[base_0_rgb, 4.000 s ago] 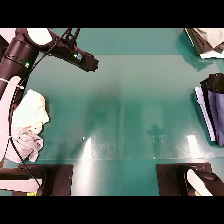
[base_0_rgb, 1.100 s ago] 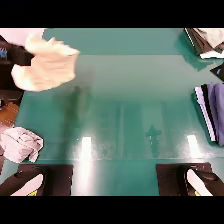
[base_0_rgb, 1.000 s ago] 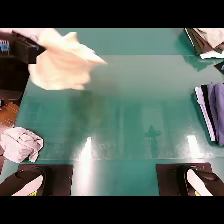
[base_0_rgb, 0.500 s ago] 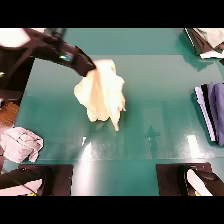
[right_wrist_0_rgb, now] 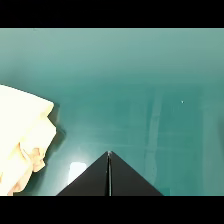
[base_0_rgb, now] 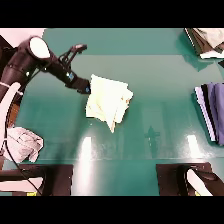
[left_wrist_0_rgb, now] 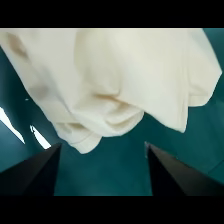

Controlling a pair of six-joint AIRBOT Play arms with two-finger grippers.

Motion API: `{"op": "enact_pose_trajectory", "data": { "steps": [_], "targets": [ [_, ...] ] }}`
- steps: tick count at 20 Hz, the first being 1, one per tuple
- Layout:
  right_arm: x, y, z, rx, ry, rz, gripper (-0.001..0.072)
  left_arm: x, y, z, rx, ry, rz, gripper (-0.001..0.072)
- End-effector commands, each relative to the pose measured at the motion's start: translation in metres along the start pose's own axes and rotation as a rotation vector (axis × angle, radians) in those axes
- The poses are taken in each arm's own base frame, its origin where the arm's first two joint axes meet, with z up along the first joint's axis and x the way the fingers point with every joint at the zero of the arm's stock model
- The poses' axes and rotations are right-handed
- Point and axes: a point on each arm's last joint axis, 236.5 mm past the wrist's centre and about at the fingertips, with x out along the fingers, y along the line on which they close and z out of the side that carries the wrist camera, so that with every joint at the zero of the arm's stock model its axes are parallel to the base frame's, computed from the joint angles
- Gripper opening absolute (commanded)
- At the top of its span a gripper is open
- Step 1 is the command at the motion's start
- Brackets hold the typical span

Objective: Fold the shirts.

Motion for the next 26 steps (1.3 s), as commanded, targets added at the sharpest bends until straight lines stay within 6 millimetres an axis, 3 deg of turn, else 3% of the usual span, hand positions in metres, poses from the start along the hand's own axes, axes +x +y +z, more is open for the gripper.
{"op": "enact_pose_trajectory", "data": {
  "steps": [1, 4, 6, 11, 12, 13, 14, 16, 17, 19, 21, 24, 25, 26],
  "targets": [
    [0.0, 0.0, 0.0, 0.0, -0.001, -0.001, 0.0015, 0.034, 0.003, -0.035, -0.129, 0.017, -0.062, 0.0614],
    [0.0, 0.0, 0.001, 0.0, -0.003, 0.0, 0.0014, 0.073, -0.004, -0.049, -0.243, -0.012, -0.138, 0.0614],
    [0.0, 0.0, 0.001, 0.0, -0.003, 0.0, 0.0014, 0.09, 0.0, -0.048, -0.253, -0.055, -0.108, 0.0614],
    [0.0, 0.0, 0.0, 0.0, -0.002, -0.001, 0.0014, 0.102, -0.02, -0.033, -0.199, -0.113, -0.095, 0.0611],
    [0.0, 0.0, 0.0, 0.0, -0.002, -0.001, 0.0015, 0.103, -0.022, -0.034, -0.195, -0.108, -0.096, 0.0484],
    [0.0, 0.0, 0.0, 0.0, 0.0, -0.001, 0.0015, 0.103, -0.022, -0.035, -0.192, -0.104, -0.097, 0.0205],
    [0.0, 0.0, 0.0, 0.001, 0.002, 0.0, 0.0015, 0.103, -0.023, -0.037, -0.192, -0.097, -0.1, 0.0035],
    [0.0, 0.0, 0.0, 0.0, 0.001, 0.0, 0.0015, 0.096, -0.026, -0.04, -0.184, -0.071, -0.111, 0.0026],
    [0.0, 0.001, 0.0, 0.001, 0.001, 0.002, 0.0014, 0.082, -0.031, -0.036, -0.167, -0.065, -0.126, 0.0026],
    [0.001, 0.005, -0.002, -0.006, 0.009, 0.012, 0.0015, 0.026, -0.034, -0.013, -0.091, -0.142, -0.103, 0.0026],
    [0.008, 0.016, -0.013, -0.028, 0.065, 0.046, 0.0015, -0.056, -0.034, 0.014, 0.013, -0.295, -0.024, 0.0027],
    [0.042, 0.044, -0.048, -0.081, 0.254, 0.13, 0.0018, -0.161, -0.03, 0.034, 0.091, -0.511, 0.13, 0.0027],
    [0.061, 0.056, -0.061, -0.102, 0.313, 0.161, 0.0089, -0.185, -0.029, 0.034, 0.108, -0.559, 0.177, 0.0027],
    [0.081, 0.069, -0.077, -0.113, 0.364, 0.196, 0.0263, -0.199, -0.028, 0.034, 0.123, -0.582, 0.219, 0.0027]
  ]
}}
